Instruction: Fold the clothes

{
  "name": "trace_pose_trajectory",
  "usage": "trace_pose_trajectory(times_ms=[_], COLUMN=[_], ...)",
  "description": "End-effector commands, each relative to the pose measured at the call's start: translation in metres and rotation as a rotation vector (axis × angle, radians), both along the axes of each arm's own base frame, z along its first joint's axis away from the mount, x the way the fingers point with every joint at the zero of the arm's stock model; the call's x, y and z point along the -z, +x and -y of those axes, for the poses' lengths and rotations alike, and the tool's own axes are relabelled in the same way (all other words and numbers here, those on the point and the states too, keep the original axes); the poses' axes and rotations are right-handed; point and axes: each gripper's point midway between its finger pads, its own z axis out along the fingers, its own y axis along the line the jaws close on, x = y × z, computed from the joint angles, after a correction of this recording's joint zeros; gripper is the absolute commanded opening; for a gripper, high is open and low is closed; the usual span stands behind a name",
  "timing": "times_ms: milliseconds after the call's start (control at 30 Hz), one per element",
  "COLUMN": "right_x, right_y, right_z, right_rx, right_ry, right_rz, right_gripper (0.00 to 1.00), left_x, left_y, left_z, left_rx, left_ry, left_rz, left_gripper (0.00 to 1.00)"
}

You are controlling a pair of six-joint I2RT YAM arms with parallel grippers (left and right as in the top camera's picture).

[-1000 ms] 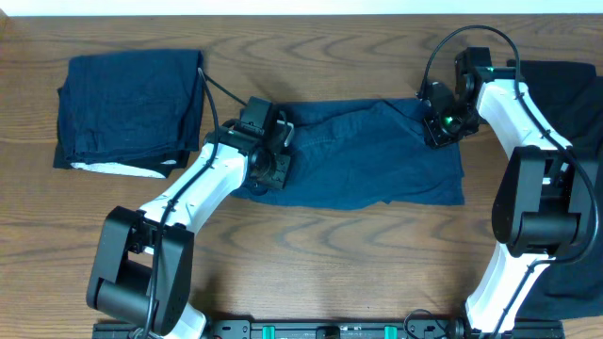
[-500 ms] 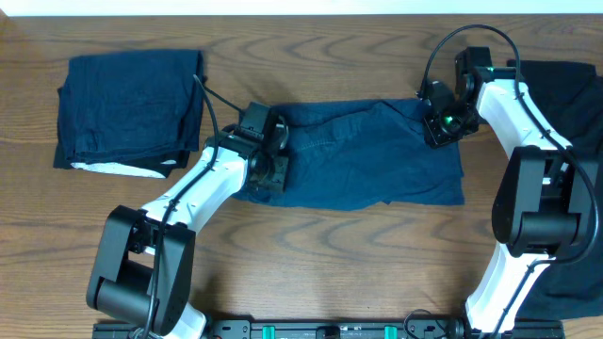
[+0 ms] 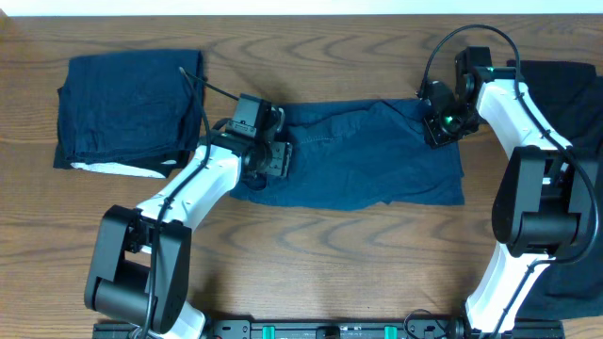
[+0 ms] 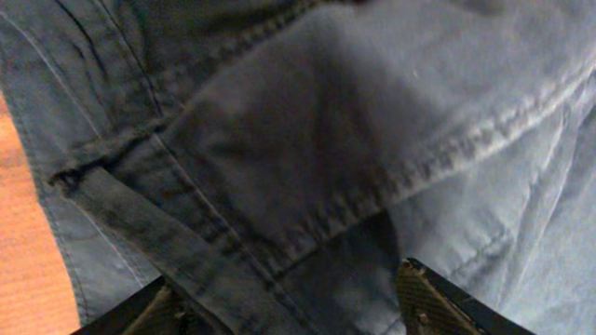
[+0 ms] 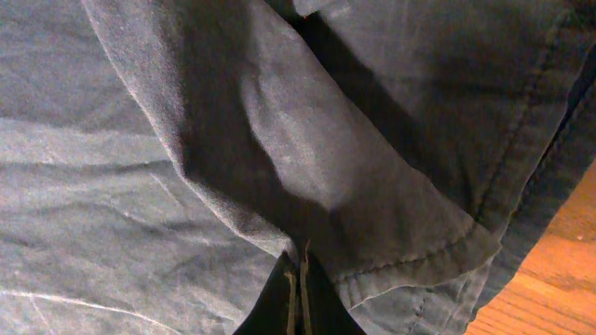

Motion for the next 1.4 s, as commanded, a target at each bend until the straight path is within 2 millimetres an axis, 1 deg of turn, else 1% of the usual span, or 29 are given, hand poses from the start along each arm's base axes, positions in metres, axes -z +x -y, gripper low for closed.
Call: trace_pose_trajectory(times_ms=[0, 100, 200, 333, 400, 433, 500, 567, 633, 700, 733, 800, 867, 967, 1067, 1133, 1233, 1300, 1367], right_x=[-0.012, -0.012, -0.012, -0.012, -0.012, -0.012, -0.012, -0.012, -0.012, -0.012, -0.013, -0.020, -0.030, -0.050, -0.071, -0.088, -0.109, -0.117, -0.121], right_y=[0.001, 0.001, 0.001, 0.001, 0.001, 0.001, 0.001, 0.001, 0.001, 0.001, 0.001, 0.005, 0.010, 0.015, 0.013, 0.007, -0.005, -0.017, -0.032], right_z=[0.002, 0.002, 0.002, 0.002, 0.002, 0.002, 0.002, 0.002, 0.002, 0.001, -0.002, -0.010, -0.013, -0.006, 0.004, 0.010, 0.015, 0.015, 0.013], right_rx=[0.017, 0.017, 0.017, 0.017, 0.017, 0.017, 0.017, 0.017, 0.017, 0.017, 0.015, 0.010, 0.010, 0.060, 0.156, 0.234, 0.347, 0.392, 0.425], right_ry=[0.005, 0.005, 0.005, 0.005, 0.005, 0.005, 0.005, 0.005, 0.005, 0.011, 0.024, 0.076, 0.097, 0.092, 0.095, 0.104, 0.118, 0.125, 0.125], right_rz=[0.026, 0.026, 0.025, 0.026, 0.026, 0.026, 0.026, 0.026, 0.025, 0.025, 0.026, 0.042, 0.066, 0.091, 0.081, 0.060, 0.028, -0.005, -0.055], right_gripper=[0.01, 0.01, 0.01, 0.01, 0.01, 0.01, 0.01, 0.01, 0.01, 0.01, 0.01, 0.01, 0.01, 0.01, 0.01, 0.01, 0.01, 0.01, 0.01], left_x=[-0.007, -0.011, -0.014, -0.012, -0.011, -0.011, -0.011, -0.011, -0.011, -0.013, -0.015, -0.028, -0.045, -0.076, -0.103, -0.118, -0.138, -0.144, -0.143], left_y=[0.009, 0.018, 0.024, 0.023, 0.021, 0.021, 0.021, 0.021, 0.021, 0.021, 0.022, 0.027, 0.033, 0.037, 0.033, 0.027, 0.014, 0.004, -0.008], left_z=[-0.008, -0.012, -0.014, -0.014, -0.015, -0.015, -0.015, -0.015, -0.015, -0.015, -0.015, -0.015, -0.016, -0.019, -0.022, -0.023, -0.027, -0.029, -0.032], left_rx=[-0.055, -0.131, -0.195, -0.251, -0.269, -0.271, -0.271, -0.274, -0.274, -0.273, -0.273, -0.274, -0.278, -0.284, -0.284, -0.283, -0.282, -0.295, -0.321], left_ry=[-0.012, -0.048, -0.079, -0.099, -0.103, -0.104, -0.105, -0.106, -0.106, -0.108, -0.110, -0.123, -0.141, -0.172, -0.195, -0.205, -0.214, -0.220, -0.221], left_rz=[0.029, 0.045, 0.049, 0.024, 0.011, 0.010, 0.011, 0.010, 0.010, 0.014, 0.021, 0.052, 0.093, 0.166, 0.222, 0.243, 0.264, 0.255, 0.215], left_gripper=[0.69, 0.69, 0.69, 0.66, 0.61, 0.55, 0.36, 0.23, 0.13, 0.06, 0.06, 0.06, 0.06, 0.06, 0.06, 0.06, 0.06, 0.06, 0.06])
